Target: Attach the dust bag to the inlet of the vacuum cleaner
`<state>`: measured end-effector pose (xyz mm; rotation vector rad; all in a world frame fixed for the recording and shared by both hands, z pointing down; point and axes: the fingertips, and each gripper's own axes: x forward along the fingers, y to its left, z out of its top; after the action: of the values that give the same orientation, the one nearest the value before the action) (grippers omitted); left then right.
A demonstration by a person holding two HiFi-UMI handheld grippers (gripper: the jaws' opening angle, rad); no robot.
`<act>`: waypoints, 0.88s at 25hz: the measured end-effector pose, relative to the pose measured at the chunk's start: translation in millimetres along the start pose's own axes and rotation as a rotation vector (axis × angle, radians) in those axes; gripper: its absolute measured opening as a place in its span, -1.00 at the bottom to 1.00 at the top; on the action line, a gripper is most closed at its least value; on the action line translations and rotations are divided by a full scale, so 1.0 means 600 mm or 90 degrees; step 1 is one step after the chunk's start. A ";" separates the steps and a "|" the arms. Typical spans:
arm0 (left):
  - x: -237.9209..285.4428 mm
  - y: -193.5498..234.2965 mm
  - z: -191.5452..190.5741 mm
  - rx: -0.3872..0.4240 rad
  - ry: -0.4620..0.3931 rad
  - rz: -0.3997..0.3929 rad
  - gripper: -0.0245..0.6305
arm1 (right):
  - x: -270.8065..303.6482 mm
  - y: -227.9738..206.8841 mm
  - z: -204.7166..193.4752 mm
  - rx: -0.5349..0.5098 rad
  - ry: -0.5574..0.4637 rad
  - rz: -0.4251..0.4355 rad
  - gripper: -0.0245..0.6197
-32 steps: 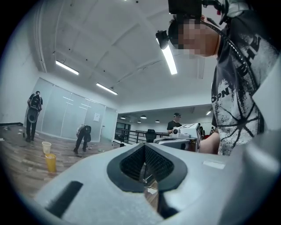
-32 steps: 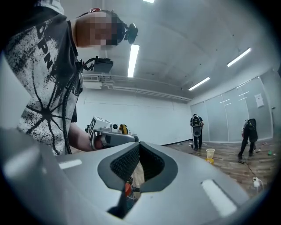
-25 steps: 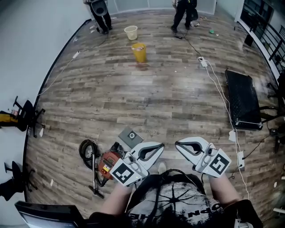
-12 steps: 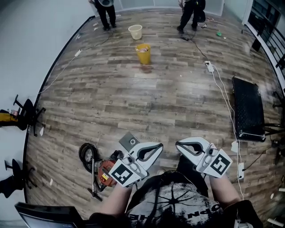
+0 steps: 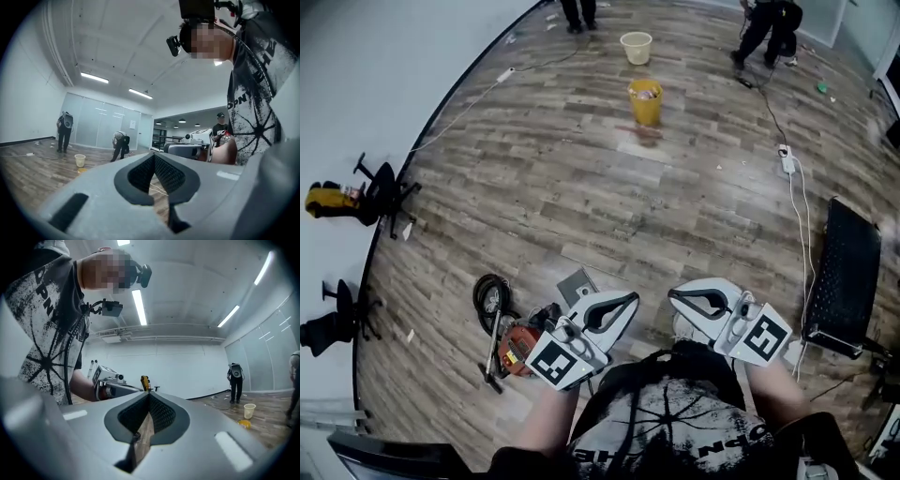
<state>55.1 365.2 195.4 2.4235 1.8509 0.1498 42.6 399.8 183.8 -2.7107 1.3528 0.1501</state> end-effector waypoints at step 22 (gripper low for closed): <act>-0.323 0.234 0.093 0.002 -0.098 0.475 -0.93 | 0.434 0.089 0.022 0.015 0.047 0.490 -0.90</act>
<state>145.9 140.8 153.7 2.8941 0.8148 0.0032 155.2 163.9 132.5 -2.0414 2.3185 0.0890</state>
